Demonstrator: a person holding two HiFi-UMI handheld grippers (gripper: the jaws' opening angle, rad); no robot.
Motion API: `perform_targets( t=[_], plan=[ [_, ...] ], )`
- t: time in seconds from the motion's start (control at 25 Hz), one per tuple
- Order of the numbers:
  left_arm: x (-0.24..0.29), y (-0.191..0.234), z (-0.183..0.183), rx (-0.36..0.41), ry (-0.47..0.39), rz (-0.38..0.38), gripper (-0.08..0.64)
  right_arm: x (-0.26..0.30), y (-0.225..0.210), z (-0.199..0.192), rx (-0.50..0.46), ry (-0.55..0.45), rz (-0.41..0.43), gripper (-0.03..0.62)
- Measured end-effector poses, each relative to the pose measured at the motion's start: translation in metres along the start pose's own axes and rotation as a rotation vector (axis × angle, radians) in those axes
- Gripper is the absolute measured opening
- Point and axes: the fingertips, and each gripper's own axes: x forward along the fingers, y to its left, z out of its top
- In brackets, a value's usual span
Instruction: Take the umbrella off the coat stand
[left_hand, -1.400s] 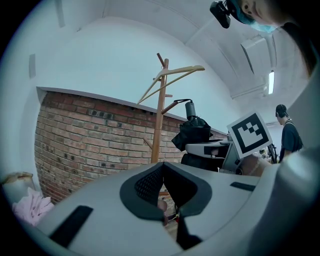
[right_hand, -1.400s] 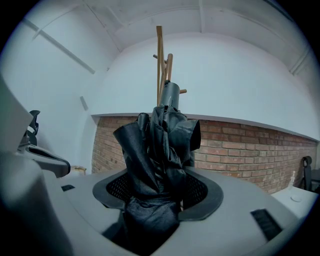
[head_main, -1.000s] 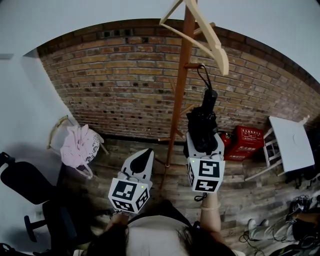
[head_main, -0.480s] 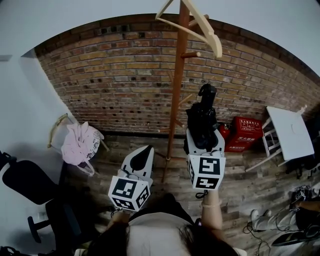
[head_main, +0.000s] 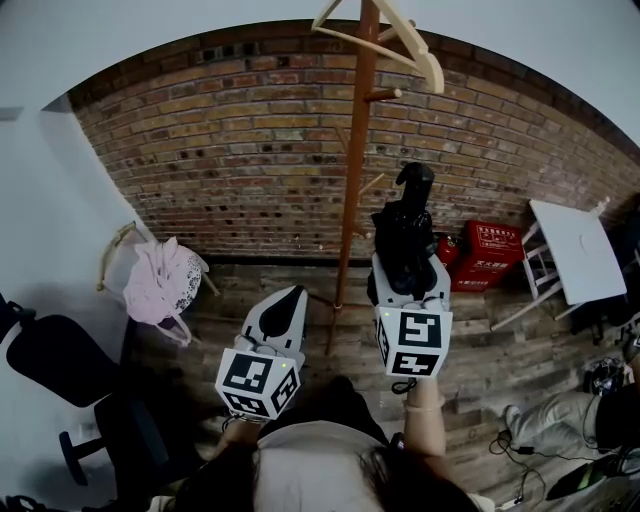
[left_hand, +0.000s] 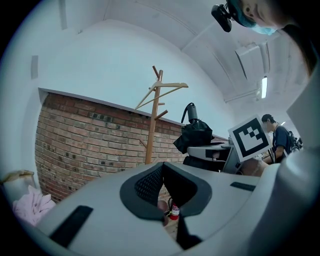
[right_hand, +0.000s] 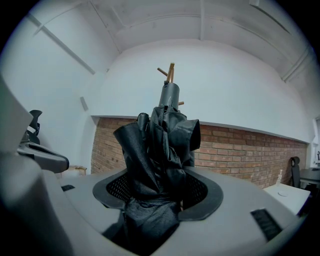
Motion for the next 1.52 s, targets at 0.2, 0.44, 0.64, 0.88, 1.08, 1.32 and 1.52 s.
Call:
perform_targets(
  t=[0.2,0.44,0.64,0.88,1.08,1.32,1.52],
  plan=[
    [-0.012,-0.002,0.002,-0.001,0.006,-0.018,0.009,-0.013,0.008,0.0,0.007,0.01,-0.013,0.284],
    [-0.022,-0.003,0.003,-0.006,0.011,-0.04,0.009,-0.026,0.019,-0.001,0.007,0.023,-0.021,0.284],
    [-0.032,-0.004,0.001,-0.008,0.011,-0.057,0.009,-0.037,0.028,-0.007,0.0,0.035,-0.031,0.284],
    [-0.041,-0.003,0.001,-0.023,0.002,-0.072,0.009,-0.049,0.043,-0.011,-0.015,0.05,-0.031,0.284],
    [-0.046,-0.01,-0.004,-0.028,-0.005,-0.081,0.009,-0.059,0.051,-0.013,-0.027,0.035,-0.024,0.284],
    [-0.045,-0.018,0.002,-0.022,-0.014,-0.073,0.009,-0.064,0.045,-0.008,-0.02,0.015,-0.018,0.284],
    [-0.044,-0.029,0.008,-0.02,-0.024,-0.05,0.009,-0.071,0.038,-0.002,-0.017,-0.001,0.003,0.284]
  ],
)
